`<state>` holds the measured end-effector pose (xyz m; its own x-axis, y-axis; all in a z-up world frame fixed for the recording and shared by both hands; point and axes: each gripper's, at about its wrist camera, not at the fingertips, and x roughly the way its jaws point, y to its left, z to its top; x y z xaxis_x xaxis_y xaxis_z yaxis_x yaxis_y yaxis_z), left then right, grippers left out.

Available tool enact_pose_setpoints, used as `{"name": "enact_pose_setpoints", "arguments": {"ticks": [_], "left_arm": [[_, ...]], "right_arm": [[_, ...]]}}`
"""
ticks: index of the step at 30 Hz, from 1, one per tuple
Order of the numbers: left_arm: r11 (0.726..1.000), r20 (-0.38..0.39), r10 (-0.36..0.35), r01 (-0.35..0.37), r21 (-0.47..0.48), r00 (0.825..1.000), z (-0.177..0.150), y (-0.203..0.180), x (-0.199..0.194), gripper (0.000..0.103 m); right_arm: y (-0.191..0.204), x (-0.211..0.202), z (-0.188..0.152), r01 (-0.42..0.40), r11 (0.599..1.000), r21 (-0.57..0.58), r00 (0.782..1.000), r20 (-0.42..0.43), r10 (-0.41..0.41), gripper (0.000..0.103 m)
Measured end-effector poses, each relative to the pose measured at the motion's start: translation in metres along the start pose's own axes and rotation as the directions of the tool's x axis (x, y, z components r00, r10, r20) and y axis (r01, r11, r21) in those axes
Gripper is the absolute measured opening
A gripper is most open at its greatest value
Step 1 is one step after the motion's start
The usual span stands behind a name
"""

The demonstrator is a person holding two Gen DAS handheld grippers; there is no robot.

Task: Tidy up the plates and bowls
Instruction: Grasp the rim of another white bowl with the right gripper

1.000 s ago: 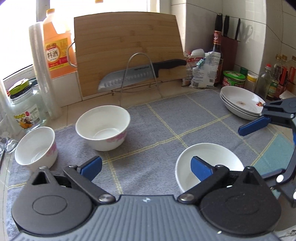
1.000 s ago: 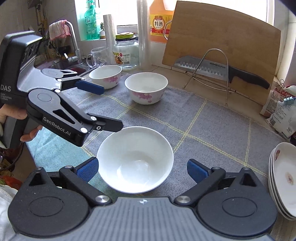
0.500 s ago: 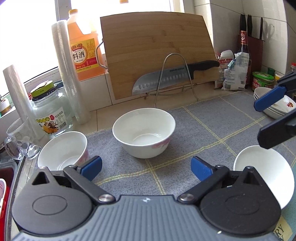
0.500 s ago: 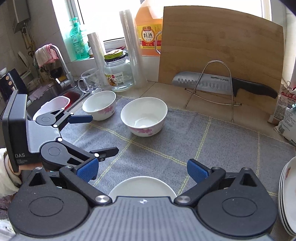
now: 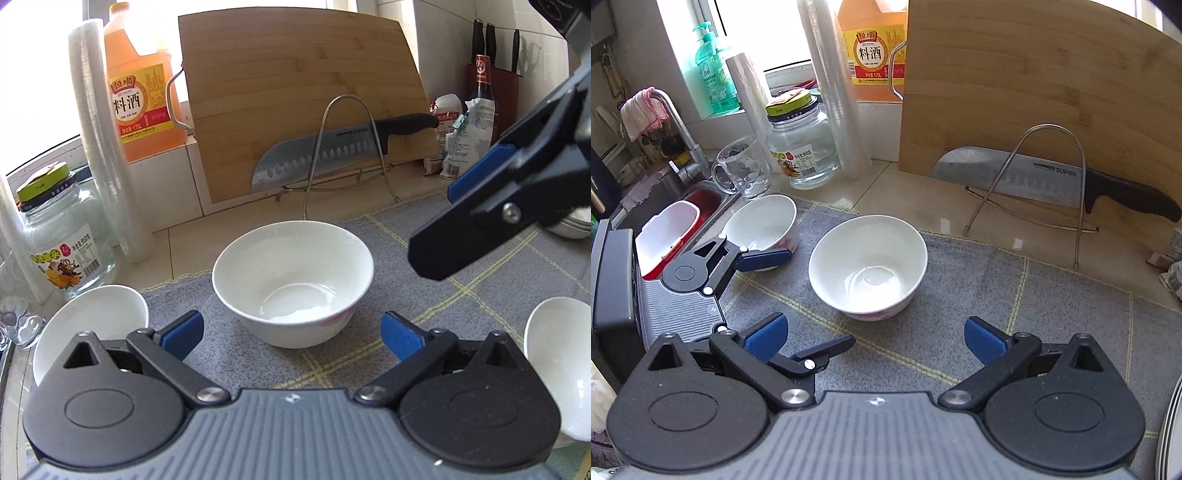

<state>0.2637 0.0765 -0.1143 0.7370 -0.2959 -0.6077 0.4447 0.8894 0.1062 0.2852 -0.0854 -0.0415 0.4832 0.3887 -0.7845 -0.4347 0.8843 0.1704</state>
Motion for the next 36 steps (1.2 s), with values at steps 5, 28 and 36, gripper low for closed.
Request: {"name": "enact_pose_setpoints", "arguments": {"ticks": [5,28,36], "left_arm": [[1.0,-0.005,-0.019,0.019,-0.005,1.0,-0.001,0.005,0.008,0.102],[0.997,-0.008,-0.077,0.076,-0.013,0.997,0.005,0.01,0.024,0.099],[0.995,-0.001,-0.095,0.095,-0.006,0.996,0.009,0.012,0.024,0.098]], "right_arm": [[-0.001,0.02,0.016,-0.021,1.0,-0.009,0.999,-0.034,0.021,0.103],[-0.02,0.096,0.054,-0.064,0.997,-0.033,0.99,-0.124,0.059,0.089],[-0.021,0.103,0.055,-0.093,0.995,-0.022,0.987,-0.131,0.09,0.085]]}}
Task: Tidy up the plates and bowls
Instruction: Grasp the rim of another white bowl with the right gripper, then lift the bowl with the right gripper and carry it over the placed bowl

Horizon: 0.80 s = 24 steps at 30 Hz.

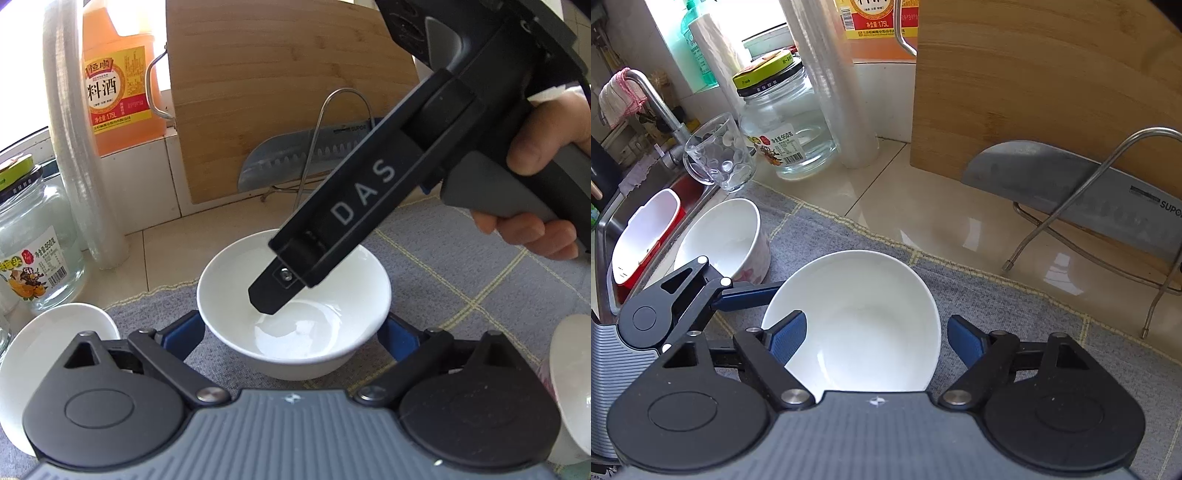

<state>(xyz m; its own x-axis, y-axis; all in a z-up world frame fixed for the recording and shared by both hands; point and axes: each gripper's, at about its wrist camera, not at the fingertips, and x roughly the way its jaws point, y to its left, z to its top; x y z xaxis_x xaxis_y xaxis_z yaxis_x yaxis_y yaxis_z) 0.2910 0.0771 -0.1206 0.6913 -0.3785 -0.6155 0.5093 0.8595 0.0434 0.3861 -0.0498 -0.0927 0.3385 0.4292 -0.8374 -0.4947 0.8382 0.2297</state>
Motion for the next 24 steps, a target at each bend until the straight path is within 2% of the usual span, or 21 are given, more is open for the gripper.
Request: {"name": "enact_pose_setpoints", "arguments": {"ticks": [7,16,24], "left_arm": [[1.0,0.003,-0.006,0.006,-0.001,1.0,0.0,0.001,0.001,0.097],[1.0,-0.011,-0.006,0.006,0.003,1.0,0.002,0.0,-0.001,0.097],[1.0,-0.017,-0.009,0.009,0.016,1.0,0.008,-0.009,-0.023,0.097]], "right_arm": [[0.001,0.001,0.0,-0.021,1.0,0.006,1.0,0.0,0.021,0.081],[0.002,-0.003,-0.002,-0.024,1.0,0.017,1.0,0.008,0.024,0.081],[0.008,-0.026,-0.008,-0.054,0.998,0.037,0.998,0.022,0.054,0.081]]}}
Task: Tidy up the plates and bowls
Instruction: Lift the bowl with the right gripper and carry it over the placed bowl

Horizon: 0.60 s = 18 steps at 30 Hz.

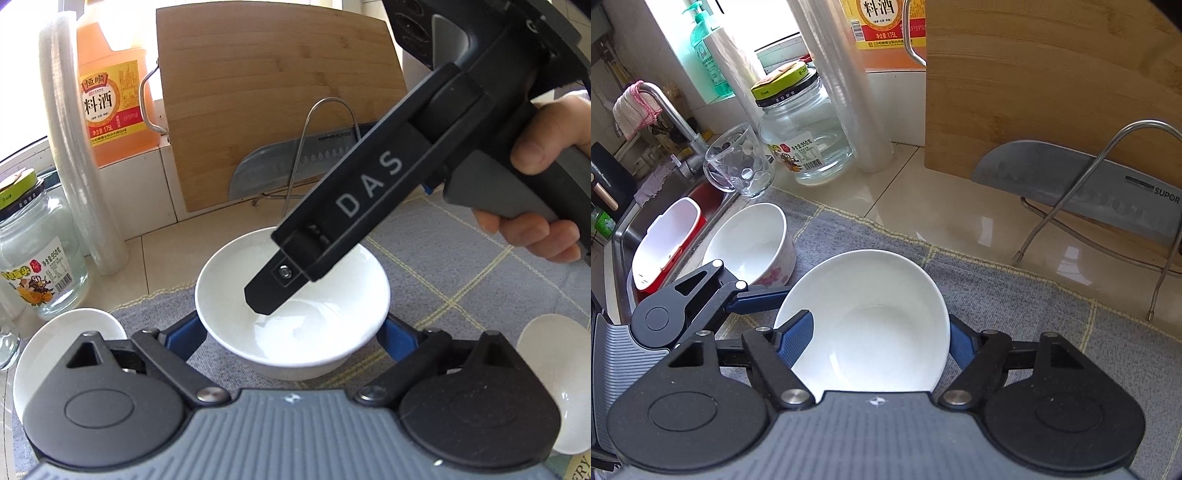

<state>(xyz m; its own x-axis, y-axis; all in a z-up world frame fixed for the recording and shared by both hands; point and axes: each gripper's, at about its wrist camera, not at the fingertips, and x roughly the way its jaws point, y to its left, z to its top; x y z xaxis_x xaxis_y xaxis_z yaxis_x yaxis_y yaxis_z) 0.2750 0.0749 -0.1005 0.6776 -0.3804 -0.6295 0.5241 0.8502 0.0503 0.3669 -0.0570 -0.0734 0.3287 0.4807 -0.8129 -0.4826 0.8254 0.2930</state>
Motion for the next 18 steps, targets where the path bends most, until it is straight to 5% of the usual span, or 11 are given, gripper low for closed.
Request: {"name": "enact_pose_setpoints", "arguments": {"ticks": [18], "left_arm": [[0.999,-0.009,-0.033,0.032,-0.024,0.999,0.005,-0.04,-0.062,0.097]], "right_arm": [[0.026,-0.067,-0.043,-0.046,0.999,-0.026,0.998,0.03,0.047,0.081]]}}
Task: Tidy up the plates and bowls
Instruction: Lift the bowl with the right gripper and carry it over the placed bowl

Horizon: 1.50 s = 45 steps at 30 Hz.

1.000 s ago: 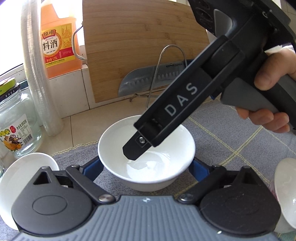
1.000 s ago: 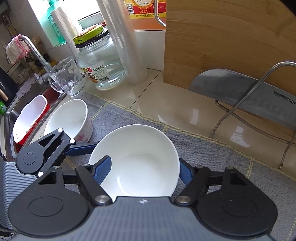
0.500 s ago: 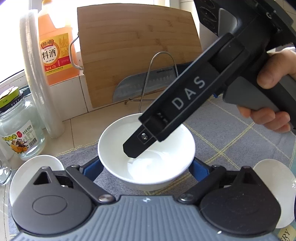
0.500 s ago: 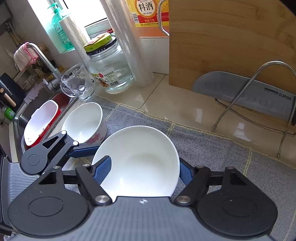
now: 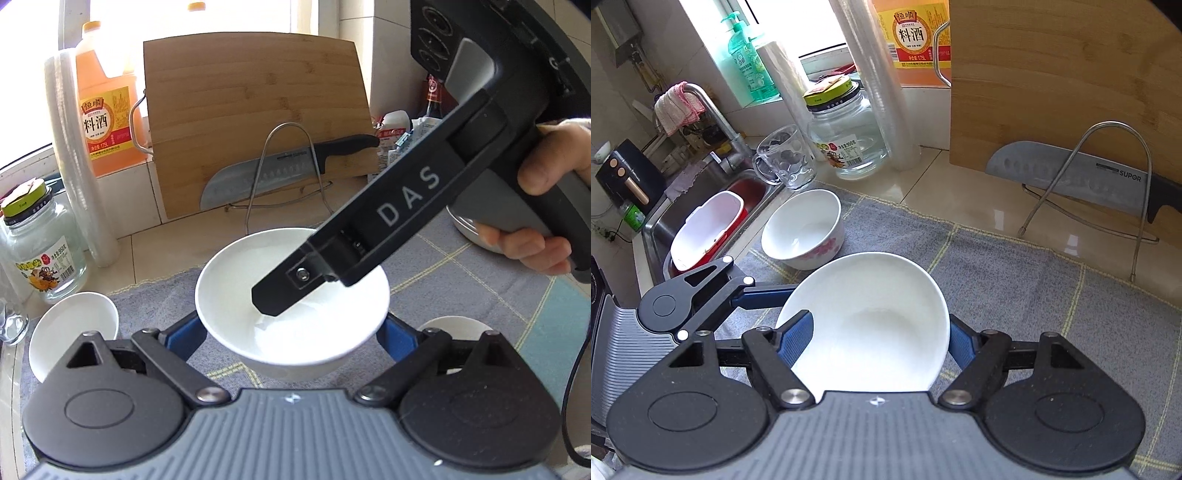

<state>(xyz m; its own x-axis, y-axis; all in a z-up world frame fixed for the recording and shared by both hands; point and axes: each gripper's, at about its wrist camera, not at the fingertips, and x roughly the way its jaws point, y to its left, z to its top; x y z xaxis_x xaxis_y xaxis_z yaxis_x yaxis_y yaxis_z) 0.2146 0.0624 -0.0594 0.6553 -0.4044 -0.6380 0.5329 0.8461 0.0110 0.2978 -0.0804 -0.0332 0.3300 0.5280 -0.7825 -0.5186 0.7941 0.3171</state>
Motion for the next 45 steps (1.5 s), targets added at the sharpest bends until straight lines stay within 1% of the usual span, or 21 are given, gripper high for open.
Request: {"name": "enact_pose_setpoints", "arguments": {"ticks": [5,10,25,28,35,45], "left_arm": [[1.0,0.005,-0.005,0.005,0.022,1.0,-0.002,-0.018,-0.013,0.097],[0.999,0.002,-0.023,0.023,0.032,1.0,-0.004,-0.035,-0.022,0.097],[0.993,-0.017,-0.095,0.096,0.066,0.995,-0.009,-0.08,-0.025,0.097],[0.992,-0.023,-0.105,0.107,0.072,0.994,-0.013,-0.09,-0.028,0.097],[0.989,-0.047,-0.122,0.126,0.074,0.991,-0.02,-0.099,-0.022,0.097],[0.989,-0.07,-0.127,0.131,0.071,0.99,-0.024,-0.102,-0.018,0.097]], "right_arm": [[0.007,-0.021,-0.018,0.001,1.0,-0.012,1.0,0.014,-0.001,0.081],[0.008,-0.038,-0.036,0.008,1.0,0.003,1.0,0.028,-0.008,0.081],[-0.001,-0.077,-0.087,0.049,0.996,0.07,0.998,0.032,-0.051,0.081],[-0.003,-0.081,-0.095,0.056,0.995,0.083,0.998,0.031,-0.059,0.081],[-0.007,-0.082,-0.11,0.066,0.992,0.104,0.998,0.017,-0.068,0.081],[-0.009,-0.076,-0.116,0.071,0.991,0.117,0.997,0.004,-0.072,0.081]]}}
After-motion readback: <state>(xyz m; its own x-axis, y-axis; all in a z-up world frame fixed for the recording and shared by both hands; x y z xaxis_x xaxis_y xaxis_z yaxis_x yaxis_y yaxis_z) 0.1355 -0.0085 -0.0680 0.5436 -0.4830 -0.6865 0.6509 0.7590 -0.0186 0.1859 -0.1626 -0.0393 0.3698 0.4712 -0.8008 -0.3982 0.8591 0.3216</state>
